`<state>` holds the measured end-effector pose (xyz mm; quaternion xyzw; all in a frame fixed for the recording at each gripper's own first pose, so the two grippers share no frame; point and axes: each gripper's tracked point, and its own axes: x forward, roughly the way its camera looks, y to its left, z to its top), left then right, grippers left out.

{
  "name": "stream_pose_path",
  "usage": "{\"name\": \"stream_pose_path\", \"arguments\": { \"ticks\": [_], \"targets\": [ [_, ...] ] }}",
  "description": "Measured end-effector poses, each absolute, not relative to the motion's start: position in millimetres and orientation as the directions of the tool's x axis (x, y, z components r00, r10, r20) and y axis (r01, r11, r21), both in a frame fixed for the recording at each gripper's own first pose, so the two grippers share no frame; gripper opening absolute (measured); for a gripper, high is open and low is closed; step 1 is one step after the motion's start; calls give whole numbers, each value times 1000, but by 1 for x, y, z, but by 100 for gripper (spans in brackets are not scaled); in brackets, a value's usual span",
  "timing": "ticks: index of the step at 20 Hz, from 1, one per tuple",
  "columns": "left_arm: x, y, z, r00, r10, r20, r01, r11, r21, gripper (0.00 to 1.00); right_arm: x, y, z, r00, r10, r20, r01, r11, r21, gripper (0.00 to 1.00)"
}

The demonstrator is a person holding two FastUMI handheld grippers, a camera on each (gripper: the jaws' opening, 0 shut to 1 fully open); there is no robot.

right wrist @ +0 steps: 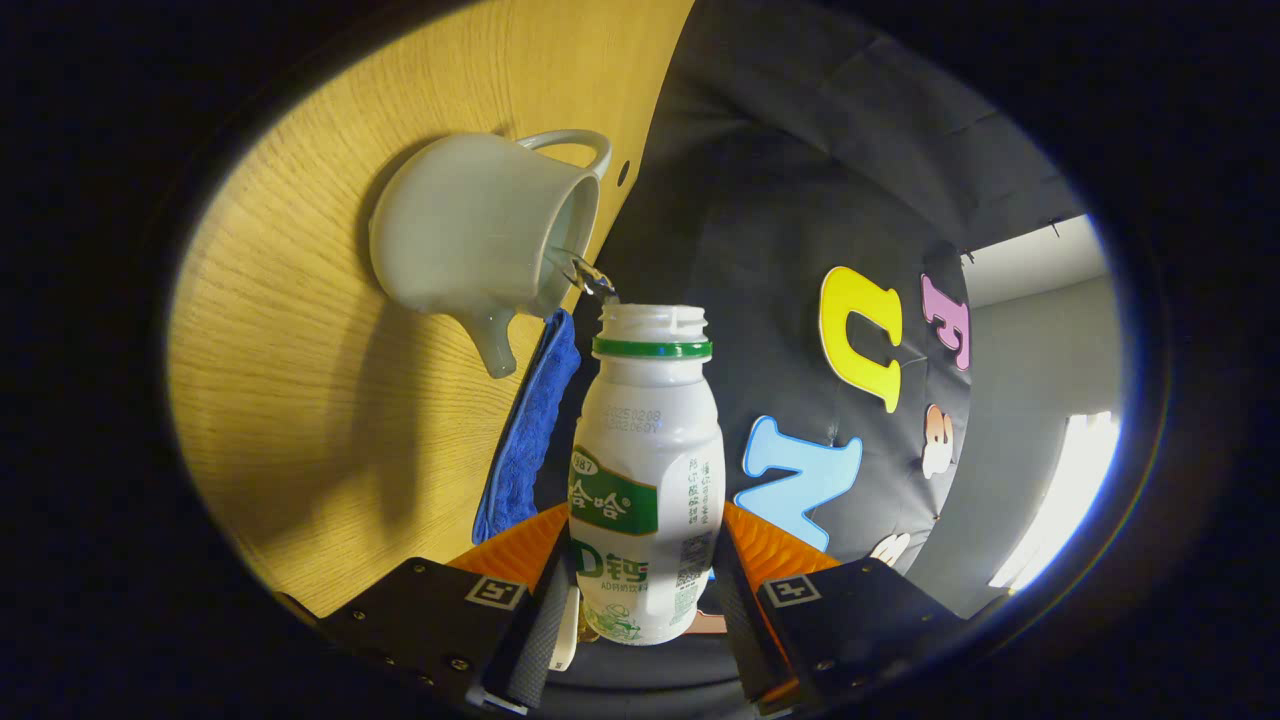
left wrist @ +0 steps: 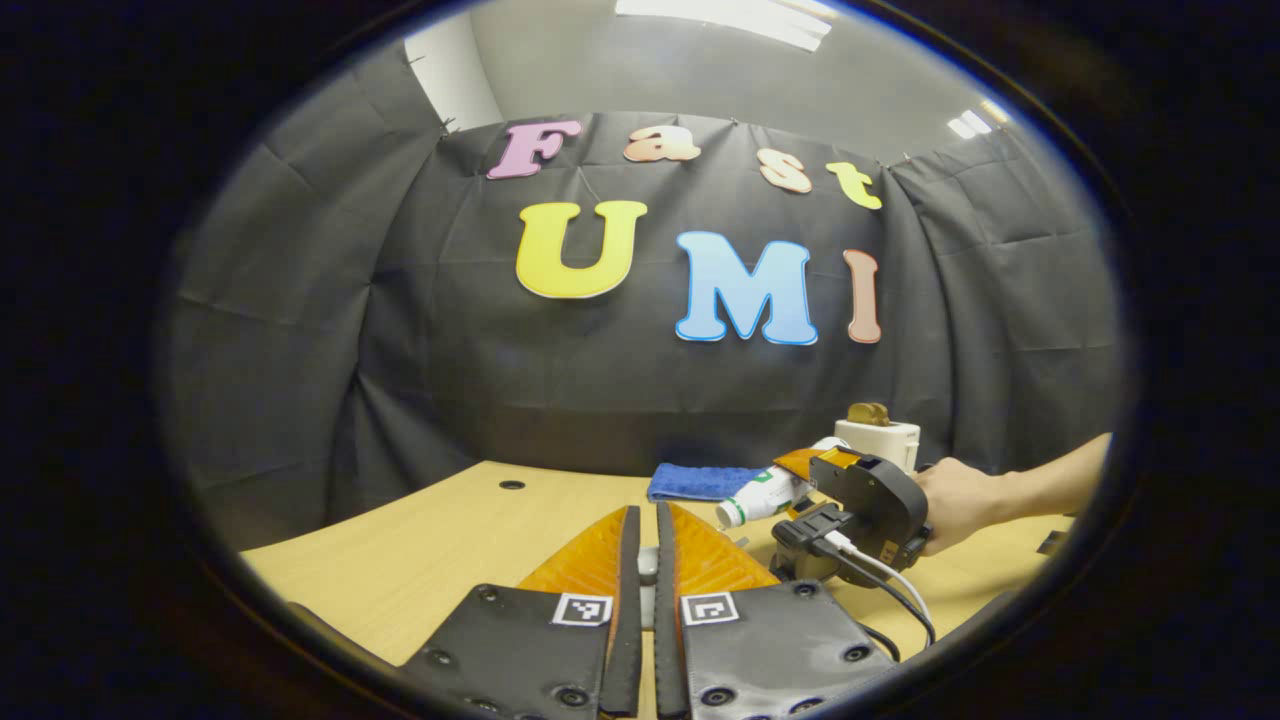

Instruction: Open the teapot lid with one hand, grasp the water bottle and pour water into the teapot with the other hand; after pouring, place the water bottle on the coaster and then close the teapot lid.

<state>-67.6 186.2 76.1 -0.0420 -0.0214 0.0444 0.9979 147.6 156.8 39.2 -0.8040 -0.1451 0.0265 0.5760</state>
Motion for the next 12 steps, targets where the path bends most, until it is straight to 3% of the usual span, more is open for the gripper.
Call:
{"name": "stream_pose_path", "arguments": {
  "ticks": [2, 3, 6, 7, 11, 12],
  "targets": [
    [-67, 188, 76, 995, 95, 39, -92, 992, -83, 15, 147, 156, 39, 955, 269, 128, 212, -310, -927, 71],
    [-67, 187, 76, 995, 93, 39, -89, 993, -82, 7, 146, 157, 41, 953, 272, 131, 217, -318, -923, 71],
    [-67, 182, 75, 996, 85, 35, -82, 994, -73, 15, 146, 157, 44, 951, 277, 137, 230, -338, -912, 71],
    [-67, 181, 76, 996, 82, 33, -79, 994, -71, 7, 145, 157, 45, 950, 280, 137, 232, -341, -911, 71],
    [-65, 182, 74, 996, 85, 30, -83, 994, -72, 7, 147, 161, 52, 945, 293, 145, 250, -361, -898, 71],
    [-65, 183, 73, 996, 88, 27, -86, 994, -72, 16, 146, 162, 50, 944, 298, 143, 252, -367, -895, 71]
  ]
}}
